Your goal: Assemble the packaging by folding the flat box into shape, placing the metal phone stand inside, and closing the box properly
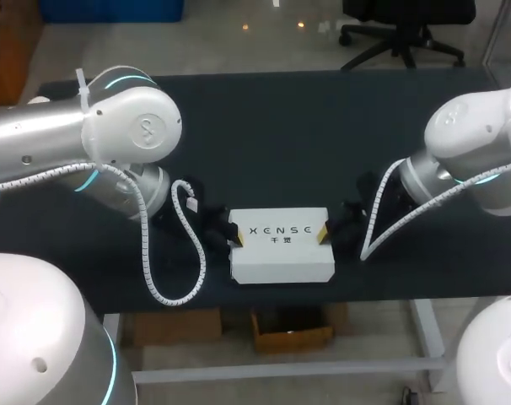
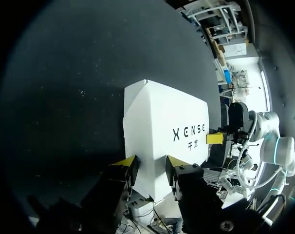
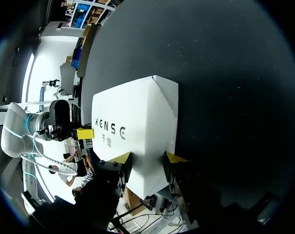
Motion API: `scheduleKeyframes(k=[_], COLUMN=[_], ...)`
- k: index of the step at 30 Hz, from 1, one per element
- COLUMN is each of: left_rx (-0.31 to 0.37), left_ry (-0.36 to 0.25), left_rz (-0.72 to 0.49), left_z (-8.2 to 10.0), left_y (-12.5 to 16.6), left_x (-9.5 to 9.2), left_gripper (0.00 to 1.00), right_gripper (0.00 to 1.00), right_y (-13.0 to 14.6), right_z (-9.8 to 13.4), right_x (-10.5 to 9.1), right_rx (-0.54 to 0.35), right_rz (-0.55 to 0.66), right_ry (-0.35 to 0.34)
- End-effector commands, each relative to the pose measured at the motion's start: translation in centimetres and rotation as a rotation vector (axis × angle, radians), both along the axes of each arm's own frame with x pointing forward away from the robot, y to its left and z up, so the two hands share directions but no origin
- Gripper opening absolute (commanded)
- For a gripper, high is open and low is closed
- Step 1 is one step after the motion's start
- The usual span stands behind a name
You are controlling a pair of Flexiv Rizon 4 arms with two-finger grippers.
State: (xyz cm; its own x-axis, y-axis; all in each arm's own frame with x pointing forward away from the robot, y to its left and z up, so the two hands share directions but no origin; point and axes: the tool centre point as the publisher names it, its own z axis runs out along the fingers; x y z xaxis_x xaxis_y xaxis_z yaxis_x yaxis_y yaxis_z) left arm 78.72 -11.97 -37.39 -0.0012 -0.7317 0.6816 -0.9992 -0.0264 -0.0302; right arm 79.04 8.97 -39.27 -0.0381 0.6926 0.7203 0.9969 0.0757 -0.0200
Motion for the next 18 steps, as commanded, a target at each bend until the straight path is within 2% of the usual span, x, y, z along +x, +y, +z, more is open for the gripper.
scheduleKeyframes(k=[1,18], left_rx=[0.008,0.014], left_ry=[0.019,0.055], left_rz=[-0.006,-0.005], left_z=[0.11,0.74], left_y=[-0.74,-0.44], left_x=[0.55,0.82], left_gripper=[0.38,0.39], right_gripper=[0.39,0.36], right_y=[0.55,0.42], right_z=[0.32,0.84], right_x=[-0.05,0.35], right_rx=[-0.008,-0.023], right_rz=[0.003,0.002], right_ry=[0.012,0.064])
